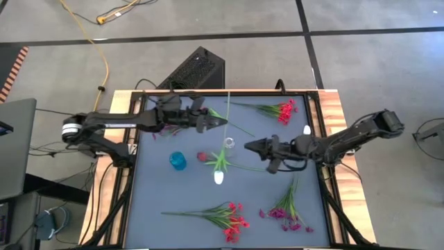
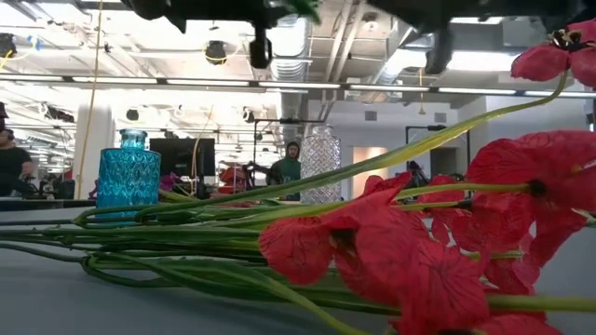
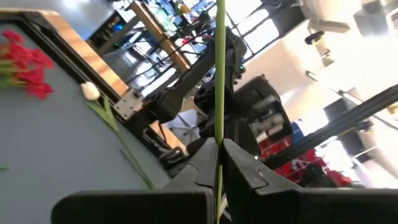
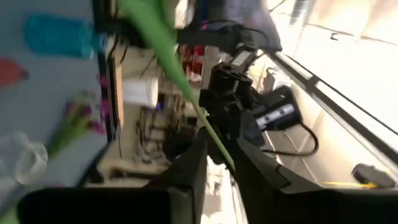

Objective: Sort flowers into vase by color
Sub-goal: Put the left white tulip into the transparent vase

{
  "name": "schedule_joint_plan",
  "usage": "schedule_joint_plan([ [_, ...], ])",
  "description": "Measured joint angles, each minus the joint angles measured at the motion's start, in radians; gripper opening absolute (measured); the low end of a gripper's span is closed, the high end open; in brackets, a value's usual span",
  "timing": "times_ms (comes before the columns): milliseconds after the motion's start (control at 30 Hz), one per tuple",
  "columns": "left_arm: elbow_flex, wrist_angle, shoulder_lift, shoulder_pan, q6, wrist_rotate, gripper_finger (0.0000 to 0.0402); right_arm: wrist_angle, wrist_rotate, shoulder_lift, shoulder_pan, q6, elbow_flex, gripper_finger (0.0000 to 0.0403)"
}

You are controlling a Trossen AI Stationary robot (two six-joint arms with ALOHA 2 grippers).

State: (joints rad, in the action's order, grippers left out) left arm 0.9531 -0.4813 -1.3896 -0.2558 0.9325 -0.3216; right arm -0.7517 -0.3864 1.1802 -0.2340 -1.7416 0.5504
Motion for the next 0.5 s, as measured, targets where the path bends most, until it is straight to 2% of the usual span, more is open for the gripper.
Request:
schedule_joint_plan([
  [100,0.000,-0.059,-0.043,0.000,0.037,-0.016,0.0000,-0.006,-0.050,0.067,0.000,-0.115,0.049,0.0143],
  [267,0.000,-0.067,-0.068,0.000,0.050,-0.026,0.0000,-0.051,-0.128,0.167,0.003,-0.265,0.102,0.0183],
  [500,0.000,-0.052,-0.068,0.000,0.056,-0.035,0.0000,-0.051,-0.138,0.244,0.050,-0.350,0.160,0.0191],
])
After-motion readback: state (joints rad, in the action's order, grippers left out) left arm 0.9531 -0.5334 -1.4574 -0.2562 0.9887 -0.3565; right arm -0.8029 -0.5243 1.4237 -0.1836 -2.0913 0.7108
